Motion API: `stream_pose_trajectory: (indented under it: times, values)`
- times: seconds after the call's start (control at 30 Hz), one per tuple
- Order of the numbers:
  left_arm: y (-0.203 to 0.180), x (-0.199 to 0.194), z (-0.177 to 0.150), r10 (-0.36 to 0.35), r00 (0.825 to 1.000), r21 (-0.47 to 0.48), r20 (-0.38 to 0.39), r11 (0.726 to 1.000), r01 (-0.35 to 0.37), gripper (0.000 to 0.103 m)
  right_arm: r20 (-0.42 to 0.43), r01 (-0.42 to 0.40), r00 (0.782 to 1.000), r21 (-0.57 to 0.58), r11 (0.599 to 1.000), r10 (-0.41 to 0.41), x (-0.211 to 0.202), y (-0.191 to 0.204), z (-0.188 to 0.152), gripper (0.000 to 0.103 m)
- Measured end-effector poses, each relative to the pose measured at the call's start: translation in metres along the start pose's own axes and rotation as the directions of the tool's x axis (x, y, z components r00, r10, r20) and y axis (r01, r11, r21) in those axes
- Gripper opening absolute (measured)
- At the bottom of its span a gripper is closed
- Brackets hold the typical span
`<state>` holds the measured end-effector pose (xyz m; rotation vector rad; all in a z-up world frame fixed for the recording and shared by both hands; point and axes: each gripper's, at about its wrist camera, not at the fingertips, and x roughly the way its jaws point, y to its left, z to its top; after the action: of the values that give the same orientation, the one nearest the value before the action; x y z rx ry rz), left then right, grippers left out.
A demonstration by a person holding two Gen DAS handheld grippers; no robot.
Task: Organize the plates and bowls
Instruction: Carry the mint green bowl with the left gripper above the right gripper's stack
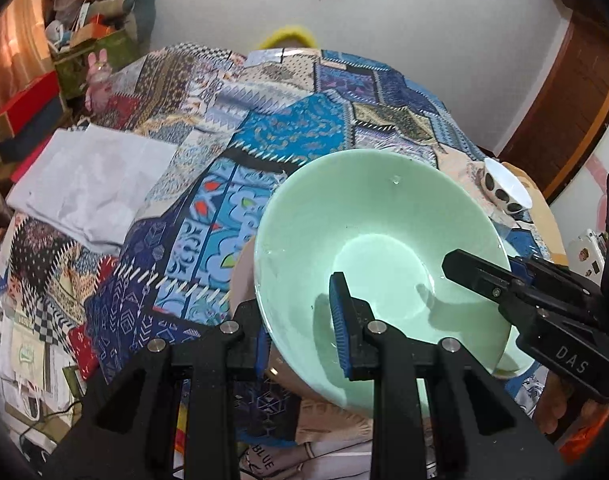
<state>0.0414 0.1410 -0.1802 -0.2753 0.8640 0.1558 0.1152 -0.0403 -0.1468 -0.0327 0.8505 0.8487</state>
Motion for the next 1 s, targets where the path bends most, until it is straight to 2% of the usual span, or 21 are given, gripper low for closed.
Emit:
stream_pose_trajectory:
  times: [0.37,0.63,1.0]
  values:
    - [0.014,0.020,-0.008,0.021,1.000,-0.004,-0.015,1.000,-0.021,0.026,-0.061,0.001,0.998,0.016,1.000,0.000,0.021,0.002,-0.010,0.024]
    - [0.014,0.029,-0.006,0.025,0.999,0.007,-0.038,1.000,-0.025,0.025,-0.067,0.011,0.998,0.029,1.000,-0.009,0.026,-0.002,-0.012,0.024]
    - [0.001,0.037,-0.007,0.118,0.992,0.091,-0.033,0.989,-0.115,0.025,-0.038,0.011,0.999,0.053,0.999,-0.009,0.018,-0.008,-0.012,0.024]
